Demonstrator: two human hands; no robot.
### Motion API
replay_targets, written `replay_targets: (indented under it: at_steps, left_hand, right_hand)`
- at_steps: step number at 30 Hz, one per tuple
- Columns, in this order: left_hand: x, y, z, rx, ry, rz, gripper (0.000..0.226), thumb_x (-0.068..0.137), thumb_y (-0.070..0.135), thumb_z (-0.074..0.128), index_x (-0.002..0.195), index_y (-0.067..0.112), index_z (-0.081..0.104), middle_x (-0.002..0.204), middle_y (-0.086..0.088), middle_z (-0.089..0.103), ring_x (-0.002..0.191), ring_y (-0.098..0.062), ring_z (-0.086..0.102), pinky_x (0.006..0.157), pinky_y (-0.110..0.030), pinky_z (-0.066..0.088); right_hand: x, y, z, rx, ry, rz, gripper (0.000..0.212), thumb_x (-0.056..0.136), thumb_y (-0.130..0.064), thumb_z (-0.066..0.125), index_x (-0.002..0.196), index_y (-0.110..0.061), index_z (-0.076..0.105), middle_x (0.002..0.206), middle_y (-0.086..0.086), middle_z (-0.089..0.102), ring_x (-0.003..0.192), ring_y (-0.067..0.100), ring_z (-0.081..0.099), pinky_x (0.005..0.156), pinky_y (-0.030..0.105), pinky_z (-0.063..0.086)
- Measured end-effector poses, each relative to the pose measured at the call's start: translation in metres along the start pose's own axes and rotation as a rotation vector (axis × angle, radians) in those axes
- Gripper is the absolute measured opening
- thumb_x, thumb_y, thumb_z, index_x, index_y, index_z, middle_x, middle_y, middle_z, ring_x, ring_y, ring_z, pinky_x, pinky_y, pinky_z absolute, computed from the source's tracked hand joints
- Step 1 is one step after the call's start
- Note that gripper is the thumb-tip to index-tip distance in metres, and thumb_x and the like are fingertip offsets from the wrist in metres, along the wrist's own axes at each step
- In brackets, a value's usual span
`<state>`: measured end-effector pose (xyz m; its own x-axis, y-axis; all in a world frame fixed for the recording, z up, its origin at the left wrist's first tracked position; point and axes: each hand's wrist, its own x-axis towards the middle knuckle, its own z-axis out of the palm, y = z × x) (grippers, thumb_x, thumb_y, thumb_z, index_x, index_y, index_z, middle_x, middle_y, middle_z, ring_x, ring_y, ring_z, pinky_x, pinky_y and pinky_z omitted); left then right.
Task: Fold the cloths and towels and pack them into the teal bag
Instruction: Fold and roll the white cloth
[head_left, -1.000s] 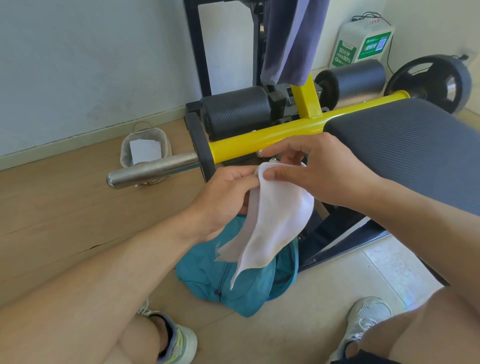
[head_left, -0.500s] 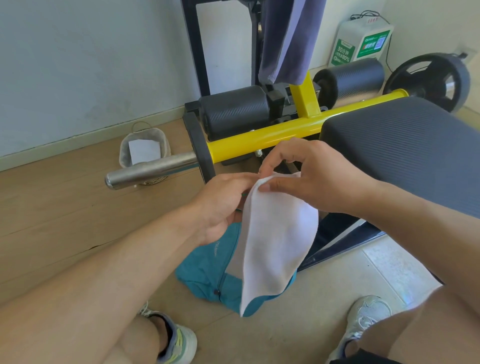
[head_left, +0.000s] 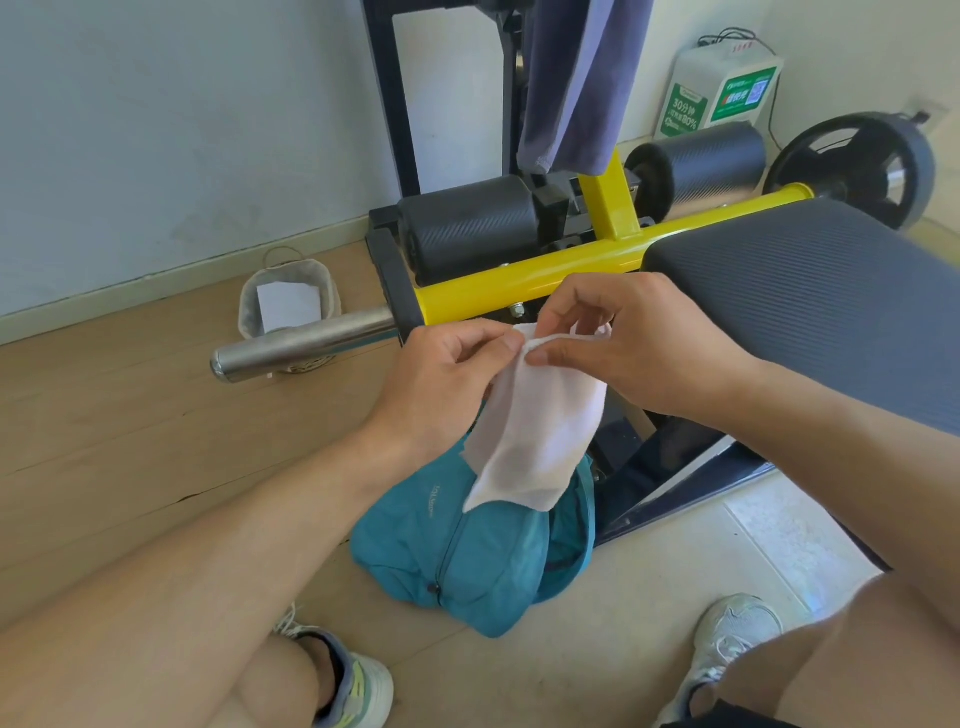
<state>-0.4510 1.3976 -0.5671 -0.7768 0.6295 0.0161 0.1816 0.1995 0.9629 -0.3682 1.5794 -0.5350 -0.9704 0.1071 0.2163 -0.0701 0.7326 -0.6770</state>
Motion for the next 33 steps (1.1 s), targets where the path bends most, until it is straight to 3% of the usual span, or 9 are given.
replay_targets:
  at_steps: [5,9,12,16,19,22,27,30,33]
  left_hand:
    - [-0.003,0.004,-0.001,-0.046,-0.071,0.011,0.023,0.088,0.026,0.078,0.109,0.017,0.079,0.101,0.001,0.08,0.098,-0.019,0.075,0.095,-0.046,0.058]
    - [-0.002,0.001,0.0,0.023,-0.024,0.07,0.028,0.077,0.015,0.087,0.103,0.017,0.079,0.095,0.004,0.08,0.088,-0.013,0.075,0.083,-0.031,0.061]
    - [0.001,-0.001,-0.002,0.058,0.065,0.098,0.013,0.081,0.019,0.084,0.092,0.024,0.078,0.087,0.006,0.079,0.081,-0.01,0.074,0.078,-0.028,0.061]
    - [0.008,-0.004,-0.012,0.142,0.127,0.079,0.011,0.087,0.014,0.078,0.09,0.024,0.075,0.087,0.007,0.077,0.08,-0.008,0.072,0.08,-0.032,0.06]
    - [0.01,-0.007,-0.015,0.236,0.192,0.091,0.016,0.089,0.017,0.076,0.084,0.031,0.071,0.084,0.011,0.075,0.078,-0.003,0.07,0.075,-0.026,0.059]
    - [0.01,-0.006,-0.013,0.241,0.211,0.078,0.014,0.091,0.019,0.075,0.084,0.031,0.071,0.083,0.011,0.075,0.077,-0.003,0.07,0.074,-0.027,0.058]
    - [0.008,-0.003,-0.01,0.173,0.098,0.142,0.013,0.095,0.017,0.069,0.096,0.03,0.073,0.095,0.013,0.077,0.088,-0.001,0.071,0.079,-0.018,0.056]
    - [0.006,0.003,-0.008,0.139,0.0,0.169,0.012,0.098,0.018,0.065,0.102,0.025,0.074,0.097,0.014,0.078,0.09,0.004,0.07,0.075,-0.009,0.049]
    - [0.004,0.007,-0.009,0.139,-0.072,0.152,0.017,0.099,0.026,0.062,0.11,0.022,0.075,0.101,0.011,0.078,0.097,-0.005,0.072,0.087,-0.029,0.057]
  right_hand:
    - [0.0,0.001,0.001,0.004,0.047,0.019,0.013,0.082,-0.035,0.081,0.086,-0.025,0.073,0.085,-0.008,0.073,0.083,0.009,0.063,0.071,0.022,0.049]
    - [0.0,0.0,0.001,0.021,0.046,0.003,0.016,0.08,-0.034,0.083,0.086,-0.023,0.072,0.088,-0.008,0.074,0.085,0.004,0.065,0.07,0.009,0.048]
    - [0.001,0.0,-0.003,-0.091,-0.031,-0.009,0.031,0.077,-0.055,0.077,0.089,-0.027,0.07,0.083,-0.015,0.07,0.083,0.007,0.064,0.072,0.016,0.046]
    - [0.003,0.01,-0.013,-0.685,-0.196,-0.036,0.047,0.081,-0.072,0.059,0.105,-0.033,0.067,0.085,-0.011,0.065,0.089,0.019,0.055,0.093,0.027,0.034]
    - [0.002,0.007,-0.015,-0.706,-0.134,-0.002,0.039,0.087,-0.065,0.061,0.112,-0.035,0.065,0.09,-0.013,0.063,0.086,0.016,0.047,0.092,0.029,0.032]
    - [0.003,-0.006,-0.014,-0.603,0.0,0.102,0.029,0.089,-0.056,0.067,0.105,-0.033,0.064,0.097,-0.011,0.066,0.085,0.015,0.048,0.074,0.027,0.03]
    - [0.004,-0.013,-0.012,-0.76,-0.002,0.112,0.057,0.08,-0.067,0.068,0.128,-0.037,0.059,0.115,-0.007,0.064,0.105,0.023,0.06,0.079,0.033,0.038]
    - [0.003,-0.014,-0.01,-0.792,0.035,-0.089,0.054,0.072,-0.077,0.065,0.101,-0.032,0.071,0.097,-0.004,0.056,0.096,0.023,0.051,0.088,0.037,0.039]
    - [0.002,-0.021,-0.004,-0.697,-0.032,-0.079,0.055,0.074,-0.079,0.058,0.095,-0.029,0.059,0.091,-0.007,0.057,0.09,0.02,0.053,0.08,0.034,0.04]
